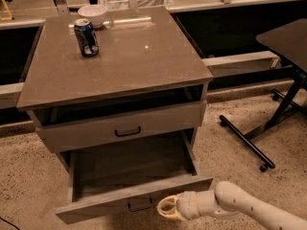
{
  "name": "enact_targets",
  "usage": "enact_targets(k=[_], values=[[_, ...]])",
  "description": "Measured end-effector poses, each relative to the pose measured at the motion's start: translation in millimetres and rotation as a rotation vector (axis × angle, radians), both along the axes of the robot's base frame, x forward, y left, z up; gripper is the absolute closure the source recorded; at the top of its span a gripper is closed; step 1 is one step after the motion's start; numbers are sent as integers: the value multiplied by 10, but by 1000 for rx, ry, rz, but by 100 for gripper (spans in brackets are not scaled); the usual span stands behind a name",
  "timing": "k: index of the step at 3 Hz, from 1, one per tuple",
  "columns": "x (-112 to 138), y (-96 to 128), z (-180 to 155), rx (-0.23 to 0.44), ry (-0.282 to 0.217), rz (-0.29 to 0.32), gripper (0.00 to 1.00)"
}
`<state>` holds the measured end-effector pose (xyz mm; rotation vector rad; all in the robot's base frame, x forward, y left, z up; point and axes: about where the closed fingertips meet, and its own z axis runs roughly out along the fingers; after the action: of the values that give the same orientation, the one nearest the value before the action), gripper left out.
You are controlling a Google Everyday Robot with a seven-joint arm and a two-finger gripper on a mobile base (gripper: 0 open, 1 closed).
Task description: Close middle drawer
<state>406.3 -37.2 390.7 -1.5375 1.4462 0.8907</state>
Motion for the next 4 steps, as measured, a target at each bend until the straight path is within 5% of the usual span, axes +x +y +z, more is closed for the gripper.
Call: enact_targets(k=[2,3,4], values=[[127,11,-254,-91,-56,-205,35],[207,28,-387,-124,-54,-256,11],[193,29,-414,-129,-50,-263,0]])
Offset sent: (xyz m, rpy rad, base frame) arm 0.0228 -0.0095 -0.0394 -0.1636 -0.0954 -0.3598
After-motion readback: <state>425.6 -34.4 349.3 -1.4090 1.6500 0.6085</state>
